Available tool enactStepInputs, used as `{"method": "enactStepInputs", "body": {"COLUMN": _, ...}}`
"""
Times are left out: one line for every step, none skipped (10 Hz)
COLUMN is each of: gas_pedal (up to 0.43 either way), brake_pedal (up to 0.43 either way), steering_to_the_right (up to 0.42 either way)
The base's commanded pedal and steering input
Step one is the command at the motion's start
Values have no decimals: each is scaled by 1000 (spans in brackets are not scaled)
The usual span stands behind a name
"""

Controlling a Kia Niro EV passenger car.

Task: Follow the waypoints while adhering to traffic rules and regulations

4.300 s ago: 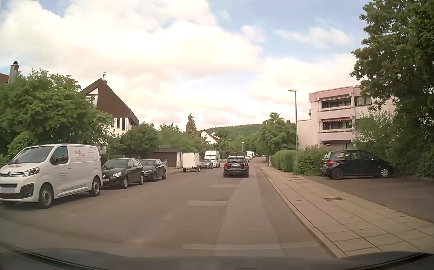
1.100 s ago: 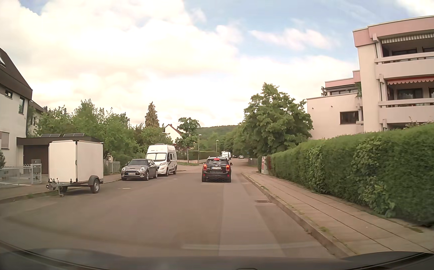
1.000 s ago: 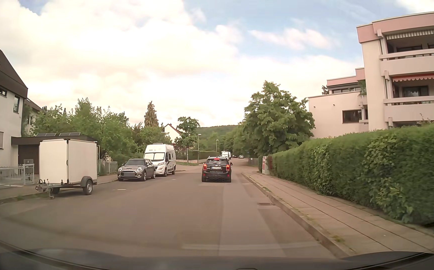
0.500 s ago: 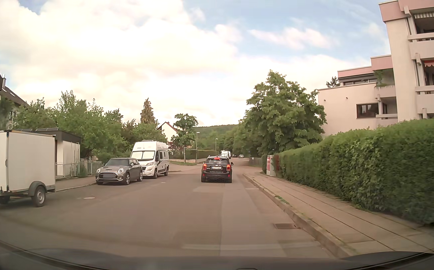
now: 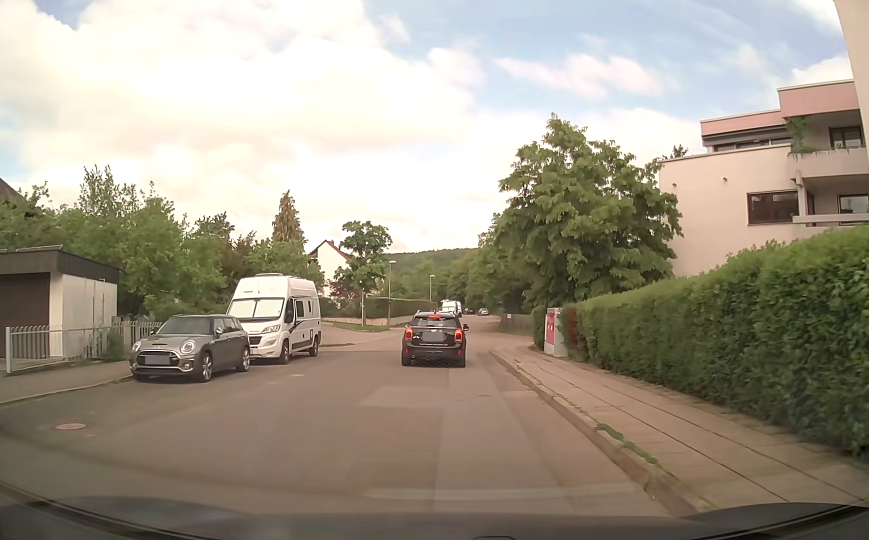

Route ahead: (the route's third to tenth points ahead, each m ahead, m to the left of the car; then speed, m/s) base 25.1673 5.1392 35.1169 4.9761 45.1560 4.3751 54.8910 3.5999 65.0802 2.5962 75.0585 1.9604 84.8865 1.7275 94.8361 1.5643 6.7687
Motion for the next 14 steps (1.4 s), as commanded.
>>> {"method": "enactStepInputs", "body": {"gas_pedal": 0, "brake_pedal": 0, "steering_to_the_right": 0}}
{"method": "enactStepInputs", "body": {"gas_pedal": 0, "brake_pedal": 0, "steering_to_the_right": 0}}
{"method": "enactStepInputs", "body": {"gas_pedal": 0, "brake_pedal": 0, "steering_to_the_right": 0}}
{"method": "enactStepInputs", "body": {"gas_pedal": 0, "brake_pedal": 0, "steering_to_the_right": 0}}
{"method": "enactStepInputs", "body": {"gas_pedal": 0, "brake_pedal": 0, "steering_to_the_right": 0}}
{"method": "enactStepInputs", "body": {"gas_pedal": 0, "brake_pedal": 0, "steering_to_the_right": 0}}
{"method": "enactStepInputs", "body": {"gas_pedal": 0, "brake_pedal": 0, "steering_to_the_right": -3}}
{"method": "enactStepInputs", "body": {"gas_pedal": 0, "brake_pedal": 0, "steering_to_the_right": -3}}
{"method": "enactStepInputs", "body": {"gas_pedal": 0, "brake_pedal": 0, "steering_to_the_right": 0}}
{"method": "enactStepInputs", "body": {"gas_pedal": 0, "brake_pedal": 0, "steering_to_the_right": 0}}
{"method": "enactStepInputs", "body": {"gas_pedal": 0, "brake_pedal": 0, "steering_to_the_right": -2}}
{"method": "enactStepInputs", "body": {"gas_pedal": 0, "brake_pedal": 0, "steering_to_the_right": -5}}
{"method": "enactStepInputs", "body": {"gas_pedal": 0, "brake_pedal": 0, "steering_to_the_right": -3}}
{"method": "enactStepInputs", "body": {"gas_pedal": 0, "brake_pedal": 0, "steering_to_the_right": -2}}
